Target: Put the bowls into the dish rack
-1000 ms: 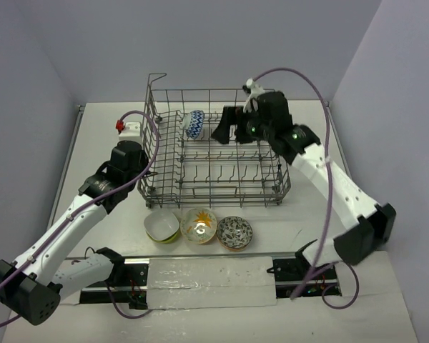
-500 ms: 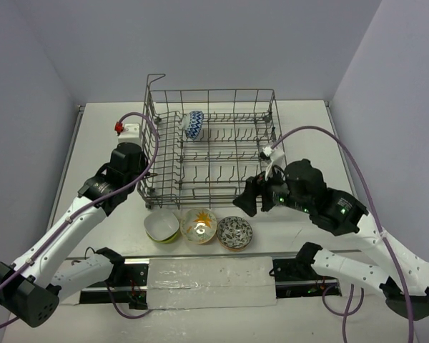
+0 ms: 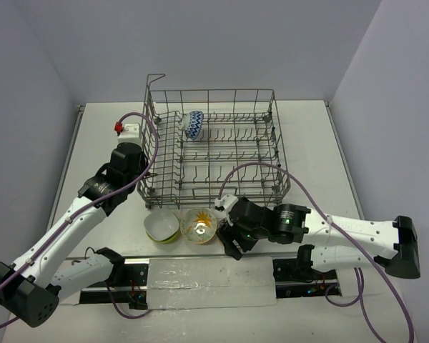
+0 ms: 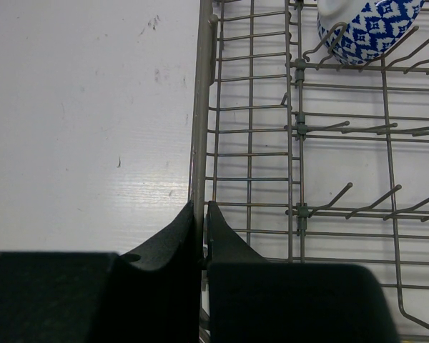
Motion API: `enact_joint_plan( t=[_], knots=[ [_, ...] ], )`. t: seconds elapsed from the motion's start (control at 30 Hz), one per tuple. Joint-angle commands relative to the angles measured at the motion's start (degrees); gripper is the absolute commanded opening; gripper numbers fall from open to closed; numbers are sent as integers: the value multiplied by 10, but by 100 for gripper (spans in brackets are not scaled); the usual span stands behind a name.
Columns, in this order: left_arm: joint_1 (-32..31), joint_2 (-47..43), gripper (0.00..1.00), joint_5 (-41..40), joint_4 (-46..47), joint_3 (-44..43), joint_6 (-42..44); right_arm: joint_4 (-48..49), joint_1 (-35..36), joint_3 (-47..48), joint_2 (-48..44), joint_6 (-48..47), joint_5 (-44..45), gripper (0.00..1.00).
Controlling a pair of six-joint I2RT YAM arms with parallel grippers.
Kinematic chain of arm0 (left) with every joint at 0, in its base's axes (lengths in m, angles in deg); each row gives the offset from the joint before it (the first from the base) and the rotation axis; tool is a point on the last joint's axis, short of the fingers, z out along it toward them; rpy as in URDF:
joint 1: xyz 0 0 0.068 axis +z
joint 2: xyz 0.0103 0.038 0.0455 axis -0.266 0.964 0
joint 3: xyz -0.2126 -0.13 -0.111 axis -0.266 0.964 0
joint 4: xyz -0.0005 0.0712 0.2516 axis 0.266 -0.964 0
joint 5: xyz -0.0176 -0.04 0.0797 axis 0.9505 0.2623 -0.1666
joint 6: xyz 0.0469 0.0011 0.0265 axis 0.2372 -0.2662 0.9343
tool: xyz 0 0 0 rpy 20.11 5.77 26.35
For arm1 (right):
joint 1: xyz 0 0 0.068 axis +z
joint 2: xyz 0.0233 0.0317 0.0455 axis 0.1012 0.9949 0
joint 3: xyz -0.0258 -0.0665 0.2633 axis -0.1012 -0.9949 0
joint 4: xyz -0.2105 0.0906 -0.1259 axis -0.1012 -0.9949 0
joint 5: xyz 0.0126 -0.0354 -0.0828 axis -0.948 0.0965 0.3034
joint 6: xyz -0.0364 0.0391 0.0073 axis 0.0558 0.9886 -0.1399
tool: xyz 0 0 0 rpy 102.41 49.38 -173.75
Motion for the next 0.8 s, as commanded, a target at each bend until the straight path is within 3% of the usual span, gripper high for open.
enact_joint_plan(
  t=[0.0,0.43,0.77],
  knots=[
    [9,-3,0,-68,-14,5,8,20,16,11,23,6,28,76],
    [10,-11,0,-60,-11,9,10,58,25,21,129,-8,29,60],
    [10,-13,0,-57,-10,10,10,67,24,25,147,-8,43,29]
  ],
)
